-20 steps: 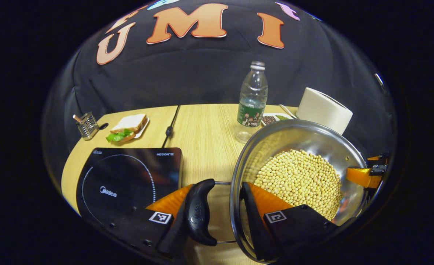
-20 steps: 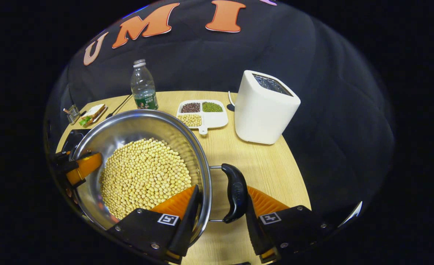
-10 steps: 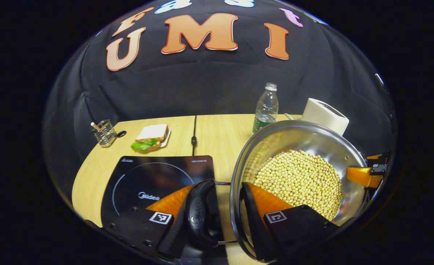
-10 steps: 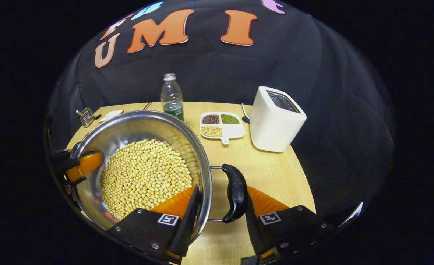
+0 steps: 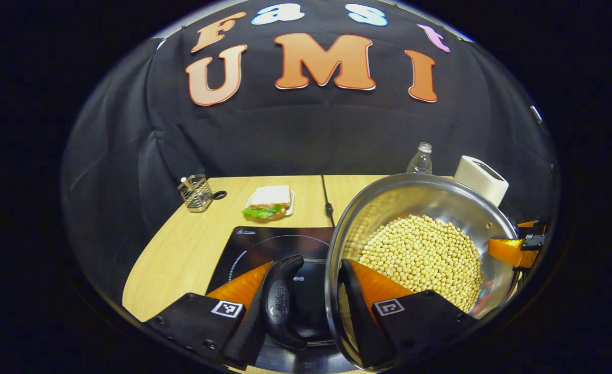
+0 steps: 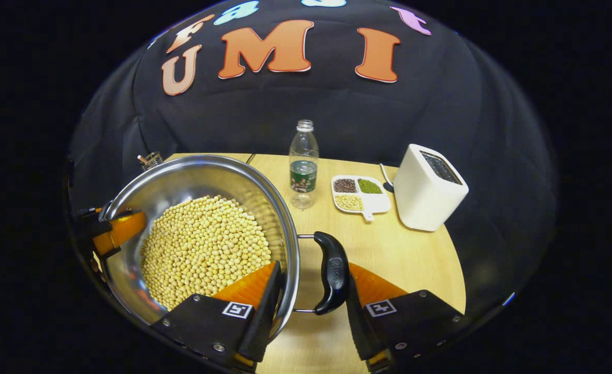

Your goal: First push the handle of the pot to place it horizontally, then grasp the pot with both hands and set it on the induction cooktop.

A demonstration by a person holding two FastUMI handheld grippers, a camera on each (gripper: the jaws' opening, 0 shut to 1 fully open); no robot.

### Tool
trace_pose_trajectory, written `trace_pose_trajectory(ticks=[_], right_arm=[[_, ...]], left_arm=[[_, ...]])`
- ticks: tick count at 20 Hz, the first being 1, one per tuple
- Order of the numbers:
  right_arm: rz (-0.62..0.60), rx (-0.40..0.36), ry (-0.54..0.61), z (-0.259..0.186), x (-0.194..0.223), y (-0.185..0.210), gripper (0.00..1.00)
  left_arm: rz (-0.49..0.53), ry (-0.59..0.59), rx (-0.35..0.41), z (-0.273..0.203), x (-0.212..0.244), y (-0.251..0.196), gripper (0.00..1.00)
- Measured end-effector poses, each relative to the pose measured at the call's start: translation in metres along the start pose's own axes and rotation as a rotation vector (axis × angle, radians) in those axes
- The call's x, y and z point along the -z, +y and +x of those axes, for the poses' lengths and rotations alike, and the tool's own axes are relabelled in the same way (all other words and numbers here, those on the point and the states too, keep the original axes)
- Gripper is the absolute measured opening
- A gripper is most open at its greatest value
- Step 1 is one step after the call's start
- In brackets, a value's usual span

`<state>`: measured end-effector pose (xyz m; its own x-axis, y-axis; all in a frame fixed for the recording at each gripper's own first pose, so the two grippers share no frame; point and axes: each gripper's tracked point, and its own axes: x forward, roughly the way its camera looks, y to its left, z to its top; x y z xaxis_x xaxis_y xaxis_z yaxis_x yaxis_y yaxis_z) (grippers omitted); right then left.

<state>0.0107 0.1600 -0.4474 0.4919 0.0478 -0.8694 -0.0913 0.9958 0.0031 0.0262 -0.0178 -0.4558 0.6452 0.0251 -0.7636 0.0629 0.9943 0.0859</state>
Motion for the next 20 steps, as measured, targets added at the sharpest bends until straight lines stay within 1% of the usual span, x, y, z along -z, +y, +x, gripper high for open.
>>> trace_pose_trajectory(ticks=[1,2,3,4,5,6,7,15,16,17,20], right_arm=[[-0.005,-0.009,-0.010,-0.001,-0.004,0.009,0.65],[-0.011,-0.017,-0.019,-0.002,-0.008,0.020,0.61],[-0.010,-0.026,-0.025,-0.002,-0.011,0.029,0.65],[-0.013,-0.033,-0.027,-0.001,-0.012,0.036,0.65],[-0.016,-0.041,-0.026,-0.002,-0.014,0.046,0.65],[-0.019,-0.048,-0.028,-0.001,-0.014,0.051,0.65],[-0.020,-0.054,-0.028,-0.004,-0.016,0.056,0.65],[-0.033,-0.094,-0.043,0.002,-0.028,0.112,0.65],[-0.036,-0.096,-0.047,0.003,-0.031,0.119,0.65],[-0.037,-0.099,-0.049,0.004,-0.033,0.124,0.65],[-0.039,-0.103,-0.046,0.010,-0.038,0.139,0.65]], left_arm=[[-0.003,-0.001,-0.015,-0.005,-0.001,0.009,0.77],[-0.007,-0.008,-0.025,-0.009,-0.003,0.017,0.77],[-0.011,-0.008,-0.035,-0.012,-0.004,0.025,0.77],[-0.014,-0.010,-0.043,-0.014,-0.004,0.033,0.74],[-0.015,-0.012,-0.054,-0.016,-0.005,0.042,0.77],[-0.016,-0.013,-0.063,-0.016,-0.005,0.050,0.77],[-0.018,-0.016,-0.072,-0.018,-0.006,0.058,0.74],[-0.044,-0.029,-0.131,-0.034,-0.007,0.109,0.73],[-0.048,-0.030,-0.135,-0.035,-0.007,0.114,0.77],[-0.050,-0.032,-0.139,-0.036,-0.009,0.120,0.74],[-0.056,-0.032,-0.146,-0.026,-0.008,0.137,0.74]])
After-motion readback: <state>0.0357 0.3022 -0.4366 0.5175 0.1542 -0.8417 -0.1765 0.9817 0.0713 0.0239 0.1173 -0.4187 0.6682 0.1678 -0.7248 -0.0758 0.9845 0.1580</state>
